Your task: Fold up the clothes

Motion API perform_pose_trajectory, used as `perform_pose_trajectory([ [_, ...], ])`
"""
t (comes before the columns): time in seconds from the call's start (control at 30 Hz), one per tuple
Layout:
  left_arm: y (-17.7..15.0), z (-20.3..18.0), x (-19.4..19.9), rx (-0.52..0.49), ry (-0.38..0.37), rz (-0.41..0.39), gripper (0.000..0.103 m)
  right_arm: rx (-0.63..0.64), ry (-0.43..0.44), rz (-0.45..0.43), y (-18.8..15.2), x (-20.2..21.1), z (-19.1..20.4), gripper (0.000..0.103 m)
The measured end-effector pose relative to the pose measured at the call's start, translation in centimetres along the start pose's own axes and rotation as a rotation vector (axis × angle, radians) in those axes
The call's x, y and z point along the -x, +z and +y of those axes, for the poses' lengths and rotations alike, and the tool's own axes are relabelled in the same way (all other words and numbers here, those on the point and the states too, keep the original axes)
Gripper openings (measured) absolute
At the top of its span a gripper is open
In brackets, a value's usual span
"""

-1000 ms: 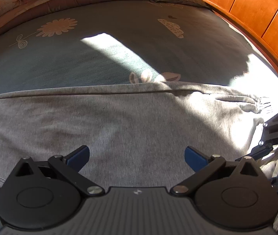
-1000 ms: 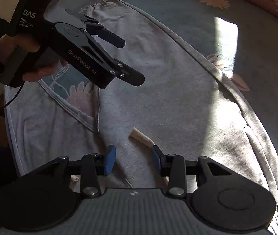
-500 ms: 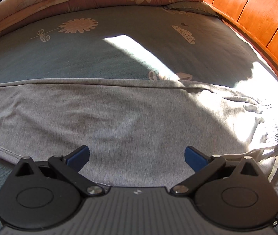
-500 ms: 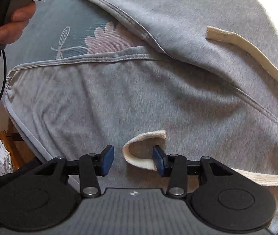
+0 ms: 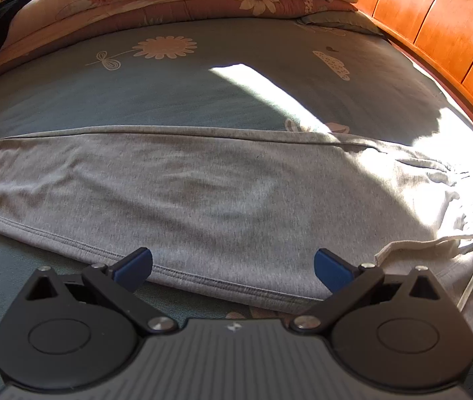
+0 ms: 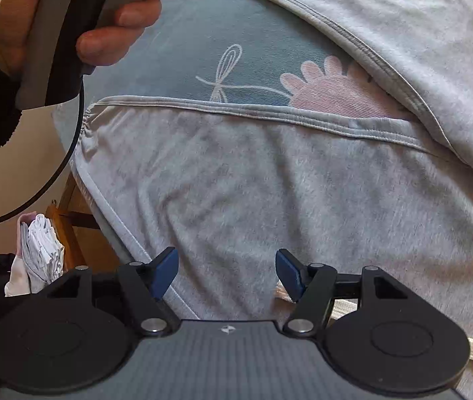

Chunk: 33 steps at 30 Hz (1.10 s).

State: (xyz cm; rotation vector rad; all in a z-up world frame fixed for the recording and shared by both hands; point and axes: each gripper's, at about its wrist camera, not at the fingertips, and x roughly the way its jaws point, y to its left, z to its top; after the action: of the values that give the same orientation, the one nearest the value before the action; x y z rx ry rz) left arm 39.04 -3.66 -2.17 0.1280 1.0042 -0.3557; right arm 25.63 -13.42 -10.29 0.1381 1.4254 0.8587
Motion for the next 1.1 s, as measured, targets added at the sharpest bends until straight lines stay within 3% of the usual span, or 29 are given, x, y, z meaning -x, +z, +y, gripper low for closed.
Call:
perform_pose_trajectory([
  [0.13, -0.4, -0.2, 0.4, -0.056, 0.022, -0.014, 0.102, 0.011, -0.041, 0.012, -0.2, 0.9, 0.0, 0.07],
  [0.4, -0.6, -2.4, -0.5, -0.121, -0.059, -0.003, 0.102, -0.035, -0.126, -0.064, -2.3, 6.4, -3.9, 0.072],
  [0.5, -0.6, -3.8, -1.2, -0.178, -0.103, 0.003, 0.102, -0.001, -0.256, -0.08, -3.7, 9.1, -5.7, 0.081],
  [0.57, -0.6, -4.7, -2.0, -0.21, -0.121, 0.033, 0.102, 0.01, -0.36, -0.075, -4.8, 11.3, -7.1, 0.082],
  [0.7, -0.5, -6.3, -3.5, -0.257, -0.145, 0.077, 0.102, -0.138, -0.581, -0.001, -8.5, 17.4, -11.7, 0.082],
  [0.83, -0.1, -7.6, -4.2, -0.292, -0.171, 0.04, 0.102, -0.252, -0.793, 0.048, -13.6, 24.8, -15.5, 0.082],
  [0.93, 0.4, -9.1, -4.9, -0.344, -0.191, -0.003, 0.102, -0.244, -0.861, 0.04, -14.8, 27.5, -17.7, 0.082],
  [1.1, 2.2, -11.3, -6.0, -0.413, -0.228, -0.03, 0.102, -0.183, -0.841, -0.109, -12.1, 27.4, -21.7, 0.082],
])
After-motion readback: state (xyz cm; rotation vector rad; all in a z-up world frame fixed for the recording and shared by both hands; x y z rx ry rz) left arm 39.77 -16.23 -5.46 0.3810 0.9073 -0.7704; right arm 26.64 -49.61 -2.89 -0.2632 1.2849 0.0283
